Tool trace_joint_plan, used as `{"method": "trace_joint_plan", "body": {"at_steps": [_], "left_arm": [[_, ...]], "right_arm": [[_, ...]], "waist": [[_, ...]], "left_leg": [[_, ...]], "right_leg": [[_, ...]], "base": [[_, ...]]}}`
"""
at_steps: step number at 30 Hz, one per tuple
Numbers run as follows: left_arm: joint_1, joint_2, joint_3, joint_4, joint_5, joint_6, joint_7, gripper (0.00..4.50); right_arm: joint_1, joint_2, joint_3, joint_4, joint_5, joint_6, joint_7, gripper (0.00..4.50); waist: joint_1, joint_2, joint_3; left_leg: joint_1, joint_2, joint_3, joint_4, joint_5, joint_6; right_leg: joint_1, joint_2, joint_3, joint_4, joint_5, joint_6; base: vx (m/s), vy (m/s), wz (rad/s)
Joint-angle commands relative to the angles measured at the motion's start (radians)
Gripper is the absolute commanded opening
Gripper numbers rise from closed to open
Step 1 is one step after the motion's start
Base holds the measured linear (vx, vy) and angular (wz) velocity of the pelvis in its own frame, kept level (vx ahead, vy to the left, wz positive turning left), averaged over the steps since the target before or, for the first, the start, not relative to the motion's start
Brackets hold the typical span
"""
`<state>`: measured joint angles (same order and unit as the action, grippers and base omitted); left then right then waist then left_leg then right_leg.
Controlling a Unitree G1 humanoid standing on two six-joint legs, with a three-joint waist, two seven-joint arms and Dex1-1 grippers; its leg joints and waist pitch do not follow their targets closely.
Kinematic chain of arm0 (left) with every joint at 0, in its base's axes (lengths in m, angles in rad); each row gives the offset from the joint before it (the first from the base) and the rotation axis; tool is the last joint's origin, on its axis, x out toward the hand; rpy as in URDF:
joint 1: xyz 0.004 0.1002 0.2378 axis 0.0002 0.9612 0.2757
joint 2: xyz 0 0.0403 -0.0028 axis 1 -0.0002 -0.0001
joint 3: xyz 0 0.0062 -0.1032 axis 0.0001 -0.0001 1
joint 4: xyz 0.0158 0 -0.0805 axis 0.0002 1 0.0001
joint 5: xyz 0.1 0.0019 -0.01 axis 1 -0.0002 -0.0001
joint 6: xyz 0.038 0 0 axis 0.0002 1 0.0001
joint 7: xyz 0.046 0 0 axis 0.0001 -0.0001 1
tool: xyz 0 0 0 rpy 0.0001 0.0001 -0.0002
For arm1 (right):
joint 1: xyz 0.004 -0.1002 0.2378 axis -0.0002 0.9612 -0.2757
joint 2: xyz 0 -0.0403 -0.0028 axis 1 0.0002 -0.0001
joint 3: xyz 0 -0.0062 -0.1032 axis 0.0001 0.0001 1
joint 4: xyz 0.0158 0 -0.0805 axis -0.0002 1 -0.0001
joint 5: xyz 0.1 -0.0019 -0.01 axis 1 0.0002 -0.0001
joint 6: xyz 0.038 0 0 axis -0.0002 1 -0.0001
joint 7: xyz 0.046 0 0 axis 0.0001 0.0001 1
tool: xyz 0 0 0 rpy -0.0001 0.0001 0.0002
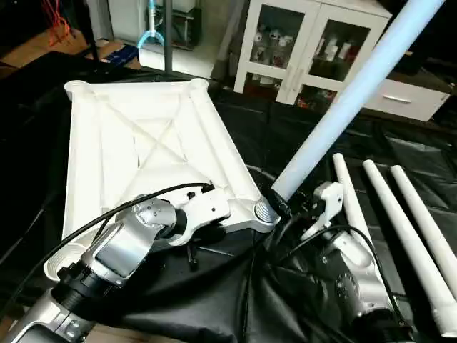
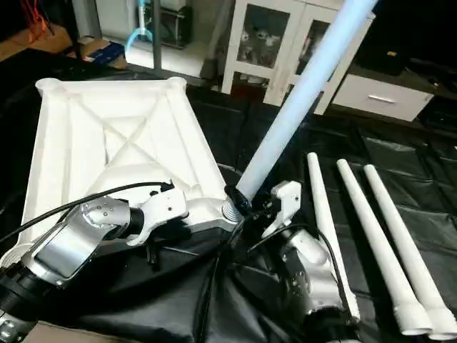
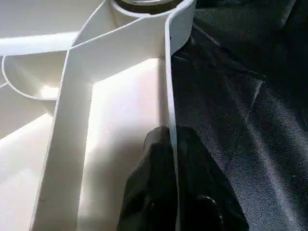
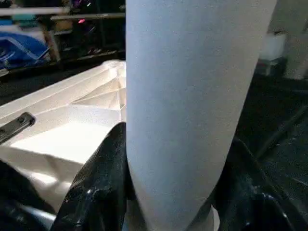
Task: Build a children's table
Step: Pick table leg
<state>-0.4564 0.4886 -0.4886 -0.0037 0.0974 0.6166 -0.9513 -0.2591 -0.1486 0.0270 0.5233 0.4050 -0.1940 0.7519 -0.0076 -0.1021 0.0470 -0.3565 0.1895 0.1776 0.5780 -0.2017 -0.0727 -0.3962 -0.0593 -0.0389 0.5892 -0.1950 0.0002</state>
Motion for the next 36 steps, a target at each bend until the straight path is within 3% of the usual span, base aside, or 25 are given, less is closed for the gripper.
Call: {"method": "trace_joint_plan", "body": {"at_steps": [1, 2, 6, 11, 20, 36], "left_arm": [[0.009, 0.014, -0.020, -0.008, -0.003, -0.006, -0.029, 0.00], [0.009, 0.013, -0.020, -0.008, -0.004, -0.006, -0.029, 0.00], [0.009, 0.013, -0.019, -0.006, -0.004, -0.007, -0.027, 0.00], [0.011, 0.017, -0.019, -0.006, -0.005, -0.011, -0.026, 0.00], [0.010, 0.020, -0.019, -0.011, -0.001, -0.012, -0.017, 0.00], [0.007, 0.029, -0.025, -0.014, 0.005, -0.012, -0.016, 0.00]], "right_arm": [[0.061, -0.080, -0.060, 0.155, -0.044, 0.100, -0.048, 1.86], [0.060, -0.085, -0.059, 0.156, -0.037, 0.105, -0.042, 1.86], [0.062, -0.091, -0.054, 0.152, -0.035, 0.115, -0.037, 1.86], [0.070, -0.089, -0.045, 0.143, -0.046, 0.112, -0.038, 1.86], [0.072, -0.082, -0.028, 0.142, -0.088, 0.053, -0.078, 1.86], [0.057, -0.083, -0.033, 0.150, -0.104, 0.031, -0.105, 1.86]], "waist": [[-0.005, 0.025, -0.021], [-0.005, 0.020, -0.022], [-0.004, 0.023, -0.024], [-0.004, 0.023, -0.021], [-0.004, 0.025, -0.021], [-0.004, 0.025, -0.019]], "left_leg": [[0.008, 0.050, -0.026, -0.092, -0.439, -0.023], [0.006, 0.051, -0.026, -0.093, -0.426, -0.021], [0.004, 0.052, -0.023, -0.094, -0.386, -0.017], [0.008, 0.051, -0.025, -0.095, -0.420, -0.022], [0.008, 0.051, -0.024, -0.095, -0.408, -0.021], [0.006, 0.052, -0.027, -0.099, -0.417, -0.022]], "right_leg": [[0.002, -0.075, 0.047, -0.099, -0.479, -0.128], [0.005, -0.075, 0.047, -0.098, -0.466, -0.131], [0.009, -0.072, 0.046, -0.090, -0.386, -0.154], [0.006, -0.075, 0.046, -0.097, -0.447, -0.142], [0.006, -0.074, 0.047, -0.095, -0.421, -0.145], [0.007, -0.075, 0.046, -0.099, -0.449, -0.135]], "base": [[0.000, 0.000, 0.00], [0.000, 0.000, 0.00], [0.000, 0.000, 0.00], [0.000, 0.000, 0.00], [0.000, 0.000, 0.00], [0.000, 0.000, 0.00]]}}
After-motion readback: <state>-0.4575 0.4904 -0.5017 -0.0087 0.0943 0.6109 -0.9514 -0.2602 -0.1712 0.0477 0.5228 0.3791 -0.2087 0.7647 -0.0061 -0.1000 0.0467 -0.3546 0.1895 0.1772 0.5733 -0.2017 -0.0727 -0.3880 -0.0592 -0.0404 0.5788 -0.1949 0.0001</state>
